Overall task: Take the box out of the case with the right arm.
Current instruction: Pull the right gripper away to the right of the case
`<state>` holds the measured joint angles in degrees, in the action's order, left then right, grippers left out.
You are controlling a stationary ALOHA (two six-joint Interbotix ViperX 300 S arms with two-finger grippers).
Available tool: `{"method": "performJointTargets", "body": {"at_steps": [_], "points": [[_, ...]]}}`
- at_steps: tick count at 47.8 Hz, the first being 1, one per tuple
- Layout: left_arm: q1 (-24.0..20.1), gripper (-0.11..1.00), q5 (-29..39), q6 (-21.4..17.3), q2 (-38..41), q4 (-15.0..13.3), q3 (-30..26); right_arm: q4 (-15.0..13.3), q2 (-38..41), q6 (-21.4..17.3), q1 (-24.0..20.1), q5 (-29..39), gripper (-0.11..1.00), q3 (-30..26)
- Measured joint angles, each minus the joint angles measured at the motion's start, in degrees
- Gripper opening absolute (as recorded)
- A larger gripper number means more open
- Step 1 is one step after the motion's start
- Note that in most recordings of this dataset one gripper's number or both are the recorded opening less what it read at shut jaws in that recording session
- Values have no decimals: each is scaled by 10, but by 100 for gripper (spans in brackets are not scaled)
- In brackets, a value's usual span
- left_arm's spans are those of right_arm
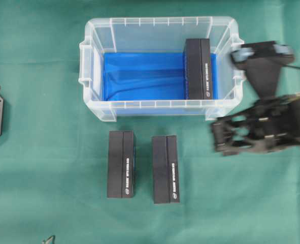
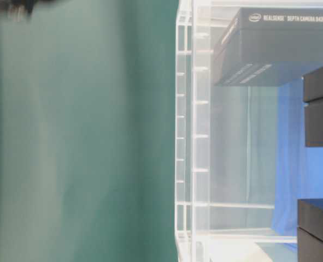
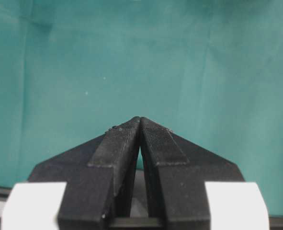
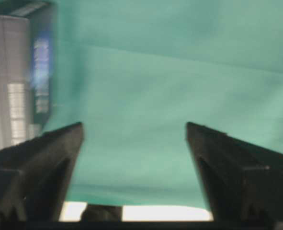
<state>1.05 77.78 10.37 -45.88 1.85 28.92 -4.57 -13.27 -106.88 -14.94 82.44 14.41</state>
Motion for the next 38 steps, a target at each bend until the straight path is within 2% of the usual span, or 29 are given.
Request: {"method": "performJointTargets", "body": {"at_steps": [12,32,38], "points": [[-1,2,10,0,-1,0,1,0,-88,-5,-18,1,89,79],[-1,2,15,0,-1,1,1,-11,-88,3,-18,-13,89,86],[0,2,15,0,-2,0,1,-15,-88,14,-1,-14,89,87]]}}
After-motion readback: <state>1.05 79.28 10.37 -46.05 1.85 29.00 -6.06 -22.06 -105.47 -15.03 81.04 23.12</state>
